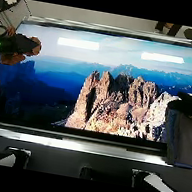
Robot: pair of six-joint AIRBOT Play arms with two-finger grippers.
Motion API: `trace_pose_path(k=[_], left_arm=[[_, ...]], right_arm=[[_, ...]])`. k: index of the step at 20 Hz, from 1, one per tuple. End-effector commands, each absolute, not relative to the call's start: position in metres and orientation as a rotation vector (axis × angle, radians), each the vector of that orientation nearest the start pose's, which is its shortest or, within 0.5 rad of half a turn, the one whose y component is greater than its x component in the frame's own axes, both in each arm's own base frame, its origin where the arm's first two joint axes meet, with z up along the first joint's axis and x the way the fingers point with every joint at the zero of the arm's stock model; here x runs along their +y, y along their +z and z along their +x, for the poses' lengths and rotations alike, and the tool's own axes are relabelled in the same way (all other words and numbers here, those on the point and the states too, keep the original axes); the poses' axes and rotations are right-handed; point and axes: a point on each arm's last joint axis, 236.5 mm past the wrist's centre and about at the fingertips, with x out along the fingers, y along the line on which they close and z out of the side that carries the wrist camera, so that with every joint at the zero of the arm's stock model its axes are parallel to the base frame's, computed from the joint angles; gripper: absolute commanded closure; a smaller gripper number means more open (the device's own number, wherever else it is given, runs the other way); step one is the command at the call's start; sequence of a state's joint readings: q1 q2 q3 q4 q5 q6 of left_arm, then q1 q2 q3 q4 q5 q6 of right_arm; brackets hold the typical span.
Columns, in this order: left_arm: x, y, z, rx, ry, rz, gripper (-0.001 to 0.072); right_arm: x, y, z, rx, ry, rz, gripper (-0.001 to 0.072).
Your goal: Fold the shirts.
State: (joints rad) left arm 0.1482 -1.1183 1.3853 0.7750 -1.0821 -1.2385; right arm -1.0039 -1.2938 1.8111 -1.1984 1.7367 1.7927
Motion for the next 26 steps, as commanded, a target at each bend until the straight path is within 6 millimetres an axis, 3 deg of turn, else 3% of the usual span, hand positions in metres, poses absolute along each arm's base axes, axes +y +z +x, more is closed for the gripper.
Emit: trace_pose_path(k=[1, 3, 7, 9, 12, 14, 15, 16, 17, 18, 20, 22, 23, 24, 25, 26], left_arm=[[-0.090, 0.232, 0.421, 0.653, -0.496, -0.365, 0.0683], [-0.091, 0.230, 0.418, 0.667, -0.504, -0.364, 0.0683], [-0.092, 0.229, 0.417, 0.671, -0.507, -0.364, 0.0682], [-0.093, 0.231, 0.417, 0.668, -0.512, -0.370, 0.0683], [-0.098, 0.235, 0.417, 0.659, -0.530, -0.392, 0.0683], [-0.099, 0.237, 0.416, 0.656, -0.537, -0.401, 0.0683], [-0.100, 0.238, 0.416, 0.655, -0.539, -0.404, 0.0683], [-0.101, 0.238, 0.416, 0.653, -0.541, -0.406, 0.0683], [-0.101, 0.241, 0.416, 0.646, -0.544, -0.408, 0.0683], [-0.101, 0.248, 0.417, 0.631, -0.546, -0.400, 0.0684], [-0.099, 0.279, 0.419, 0.561, -0.545, -0.358, 0.0685], [-0.082, 0.329, 0.428, 0.422, -0.466, -0.228, 0.0686], [-0.068, 0.347, 0.434, 0.375, -0.385, -0.151, 0.0687], [-0.048, 0.357, 0.441, 0.358, -0.269, -0.074, 0.0687], [-0.023, 0.355, 0.449, 0.377, -0.129, -0.003, 0.0686], [-0.002, 0.345, 0.455, 0.417, -0.005, 0.065, 0.0686]], right_arm=[[-0.268, 0.168, 0.194, 1.156, -0.866, 0.896, 0.0664], [-0.262, 0.136, 0.179, 1.264, -0.892, 0.932, 0.0664], [-0.245, 0.062, 0.129, 1.544, -0.953, 0.935, 0.0664], [-0.240, 0.036, 0.127, 1.570, -0.935, 0.947, 0.0664], [-0.237, 0.014, 0.125, 1.583, -0.927, 0.945, 0.0664], [-0.238, 0.009, 0.125, 1.579, -0.927, 0.942, 0.0641], [-0.239, 0.010, 0.125, 1.582, -0.919, 0.930, 0.0550], [-0.241, 0.010, 0.125, 1.584, -0.907, 0.910, 0.0395], [-0.243, 0.011, 0.126, 1.586, -0.878, 0.877, 0.0175], [-0.248, 0.018, 0.130, 1.578, -0.845, 0.838, 0.0070], [-0.280, 0.059, 0.159, 1.410, -0.846, 0.744, 0.0069], [-0.315, 0.147, 0.229, 1.046, -0.786, 0.598, 0.0065], [-0.318, 0.199, 0.267, 0.866, -0.740, 0.507, 0.0065], [-0.308, 0.256, 0.308, 0.682, -0.673, 0.410, 0.0066], [-0.284, 0.301, 0.340, 0.549, -0.593, 0.336, 0.0066], [-0.247, 0.332, 0.371, 0.457, -0.492, 0.278, 0.0071]])
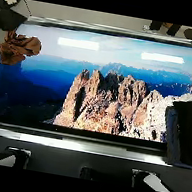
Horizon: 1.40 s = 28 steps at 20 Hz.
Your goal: Fold the shirts.
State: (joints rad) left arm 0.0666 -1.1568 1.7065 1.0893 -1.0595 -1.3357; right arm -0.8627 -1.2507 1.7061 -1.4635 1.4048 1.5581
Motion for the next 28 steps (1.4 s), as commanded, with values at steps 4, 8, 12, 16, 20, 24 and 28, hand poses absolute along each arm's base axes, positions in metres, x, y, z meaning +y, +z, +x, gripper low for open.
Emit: trace_pose_path(k=[4, 8, 12, 16, 20, 24, 28], left_arm=[[0.001, 0.213, 0.435, 0.897, 0.059, 0.127, 0.0610], [-0.070, 0.068, 0.340, 1.420, -0.209, -0.066, 0.0167], [-0.065, 0.039, 0.320, 1.354, -0.082, -0.122, 0.0200], [-0.060, 0.041, 0.321, 1.345, -0.070, -0.106, 0.0200], [-0.060, 0.040, 0.321, 1.348, -0.070, -0.106, 0.0200], [-0.060, 0.040, 0.321, 1.348, -0.070, -0.106, 0.0199], [-0.060, 0.040, 0.321, 1.348, -0.070, -0.106, 0.0200]], right_arm=[[-0.066, 0.275, 0.431, 0.708, -0.072, 0.216, 0.0167], [0.049, 0.119, 0.398, 1.272, 0.117, 0.202, 0.0163], [0.080, 0.079, 0.388, 1.357, 0.163, 0.133, 0.0147], [0.077, 0.078, 0.390, 1.349, 0.147, 0.119, 0.0079], [0.077, 0.078, 0.390, 1.349, 0.147, 0.119, 0.0079], [0.077, 0.078, 0.390, 1.349, 0.147, 0.119, 0.0079], [0.077, 0.078, 0.390, 1.349, 0.147, 0.119, 0.0079]])
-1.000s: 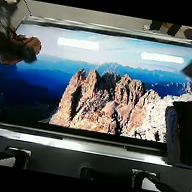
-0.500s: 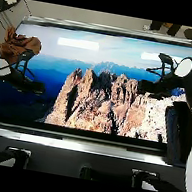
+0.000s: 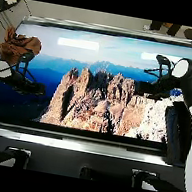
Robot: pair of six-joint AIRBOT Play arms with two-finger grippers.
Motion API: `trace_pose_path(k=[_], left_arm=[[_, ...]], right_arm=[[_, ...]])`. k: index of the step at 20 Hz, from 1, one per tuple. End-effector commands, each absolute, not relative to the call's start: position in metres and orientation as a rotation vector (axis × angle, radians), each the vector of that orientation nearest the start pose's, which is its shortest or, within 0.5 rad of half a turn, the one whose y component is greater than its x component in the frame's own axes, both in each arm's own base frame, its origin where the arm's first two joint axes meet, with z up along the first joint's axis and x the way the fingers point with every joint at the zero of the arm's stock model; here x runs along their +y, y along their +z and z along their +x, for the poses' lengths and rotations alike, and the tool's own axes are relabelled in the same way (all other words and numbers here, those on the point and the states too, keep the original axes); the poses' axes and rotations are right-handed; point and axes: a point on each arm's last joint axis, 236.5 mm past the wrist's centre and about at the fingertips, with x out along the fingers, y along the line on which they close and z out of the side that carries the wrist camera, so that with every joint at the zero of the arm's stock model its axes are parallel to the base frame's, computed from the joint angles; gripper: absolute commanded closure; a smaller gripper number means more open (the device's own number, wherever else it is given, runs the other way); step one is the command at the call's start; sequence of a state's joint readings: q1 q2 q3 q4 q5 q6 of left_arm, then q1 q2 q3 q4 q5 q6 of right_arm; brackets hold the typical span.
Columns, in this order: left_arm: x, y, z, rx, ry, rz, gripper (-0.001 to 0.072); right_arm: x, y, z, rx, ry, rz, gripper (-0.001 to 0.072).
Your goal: Fold the shirts.
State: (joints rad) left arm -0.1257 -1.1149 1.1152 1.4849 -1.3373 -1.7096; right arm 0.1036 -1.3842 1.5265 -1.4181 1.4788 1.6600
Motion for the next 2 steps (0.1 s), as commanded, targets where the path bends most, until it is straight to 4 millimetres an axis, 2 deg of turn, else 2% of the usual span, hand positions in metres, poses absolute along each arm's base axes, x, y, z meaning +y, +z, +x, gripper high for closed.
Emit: trace_pose_path(k=[1, 2], left_arm=[[-0.0604, 0.0404, 0.3212, 1.348, -0.070, -0.106, 0.0200], [-0.0604, 0.0404, 0.3212, 1.348, -0.070, -0.106, 0.0199]], right_arm=[[0.0766, 0.0783, 0.3896, 1.349, 0.147, 0.119, 0.0079], [0.0766, 0.0783, 0.3896, 1.349, 0.147, 0.119, 0.0079]])
